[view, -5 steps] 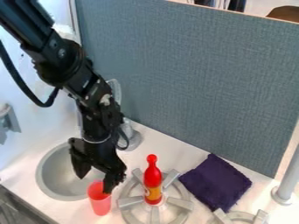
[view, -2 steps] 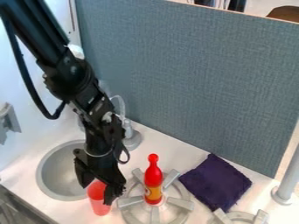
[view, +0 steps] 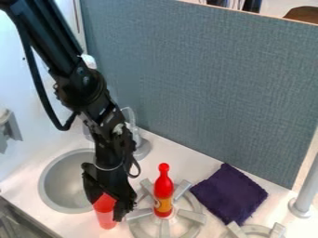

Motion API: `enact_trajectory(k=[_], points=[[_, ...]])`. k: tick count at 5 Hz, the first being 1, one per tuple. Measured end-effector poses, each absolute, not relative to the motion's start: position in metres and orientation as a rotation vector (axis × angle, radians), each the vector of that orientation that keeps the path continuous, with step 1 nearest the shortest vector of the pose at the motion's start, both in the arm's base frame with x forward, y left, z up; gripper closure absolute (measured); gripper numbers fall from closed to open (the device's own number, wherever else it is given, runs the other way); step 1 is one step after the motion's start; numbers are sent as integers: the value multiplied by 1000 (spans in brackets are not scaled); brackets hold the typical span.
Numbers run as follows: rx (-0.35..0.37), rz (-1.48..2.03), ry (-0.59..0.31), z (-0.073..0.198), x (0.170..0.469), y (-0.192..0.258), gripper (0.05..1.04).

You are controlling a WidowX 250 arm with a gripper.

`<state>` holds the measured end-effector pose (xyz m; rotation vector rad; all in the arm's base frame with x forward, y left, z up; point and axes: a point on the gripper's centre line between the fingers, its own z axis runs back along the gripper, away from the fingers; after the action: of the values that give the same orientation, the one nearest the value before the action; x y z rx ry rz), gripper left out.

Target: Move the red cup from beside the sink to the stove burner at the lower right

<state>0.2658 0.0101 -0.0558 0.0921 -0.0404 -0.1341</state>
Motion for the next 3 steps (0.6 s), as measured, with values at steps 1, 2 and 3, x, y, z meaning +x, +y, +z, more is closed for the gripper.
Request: enact_trajectory(k=[1,2,3], points=[[95,-150,-45,-56,267,2,82],[99,-127,-27,-63,265,2,82],[106,-113,-27,-68,270,3,82]])
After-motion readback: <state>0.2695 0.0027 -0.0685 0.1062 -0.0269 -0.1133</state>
